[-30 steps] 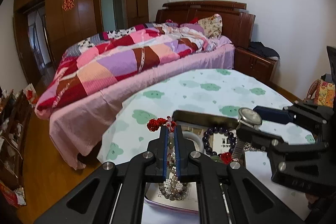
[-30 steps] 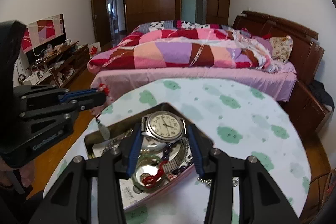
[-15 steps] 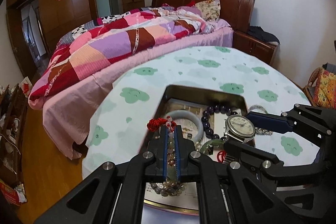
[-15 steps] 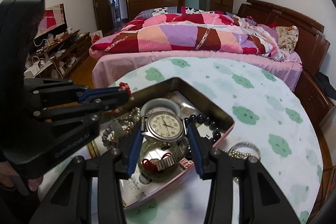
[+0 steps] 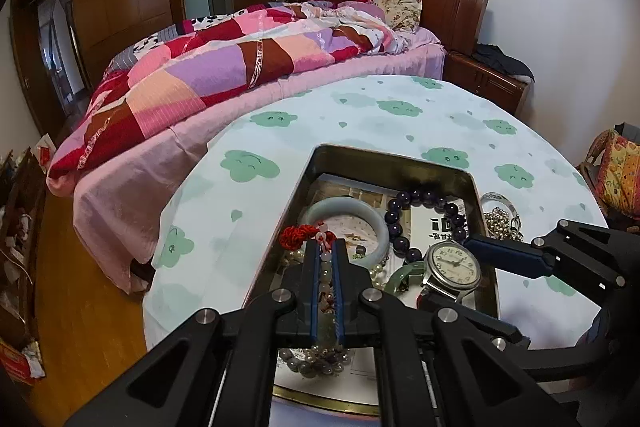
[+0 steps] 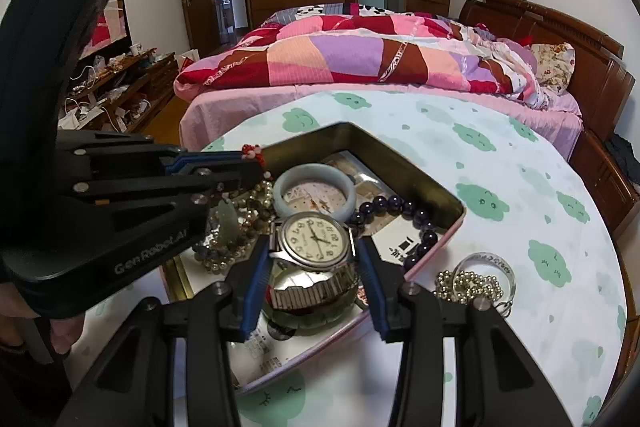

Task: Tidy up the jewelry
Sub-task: 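Lower both pieces into the tin and open both tools, then move right tool to the silver bangle tangled with the gold bead chain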

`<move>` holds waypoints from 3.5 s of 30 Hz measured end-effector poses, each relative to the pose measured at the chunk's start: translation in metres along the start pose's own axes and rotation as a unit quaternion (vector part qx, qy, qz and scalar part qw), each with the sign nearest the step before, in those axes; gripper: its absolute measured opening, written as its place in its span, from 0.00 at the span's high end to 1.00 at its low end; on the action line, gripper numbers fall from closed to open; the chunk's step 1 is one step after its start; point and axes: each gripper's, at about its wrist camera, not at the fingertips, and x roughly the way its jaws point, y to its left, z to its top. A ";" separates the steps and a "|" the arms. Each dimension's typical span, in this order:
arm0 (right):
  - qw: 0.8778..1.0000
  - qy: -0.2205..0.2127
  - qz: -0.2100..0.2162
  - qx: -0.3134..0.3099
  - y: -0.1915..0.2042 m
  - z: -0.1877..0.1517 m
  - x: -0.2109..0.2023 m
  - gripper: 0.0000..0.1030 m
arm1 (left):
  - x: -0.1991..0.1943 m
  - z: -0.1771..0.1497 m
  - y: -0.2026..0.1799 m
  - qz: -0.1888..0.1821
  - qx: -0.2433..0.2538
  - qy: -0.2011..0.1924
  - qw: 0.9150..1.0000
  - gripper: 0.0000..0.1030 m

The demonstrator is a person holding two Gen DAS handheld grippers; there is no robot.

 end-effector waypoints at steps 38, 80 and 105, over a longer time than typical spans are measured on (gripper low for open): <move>1.000 -0.010 0.000 0.024 -0.015 -0.009 -0.009 0.40 | -0.006 0.004 0.010 0.017 -0.022 -0.006 1.000 0.38; 0.979 0.018 -0.083 0.186 -0.172 -0.057 -0.038 0.88 | 0.001 0.015 -0.099 0.011 0.066 -0.014 0.998 0.33; 0.992 0.043 -0.070 0.097 -0.145 -0.042 -0.006 0.98 | 0.006 0.017 -0.094 0.013 0.053 -0.004 0.998 0.33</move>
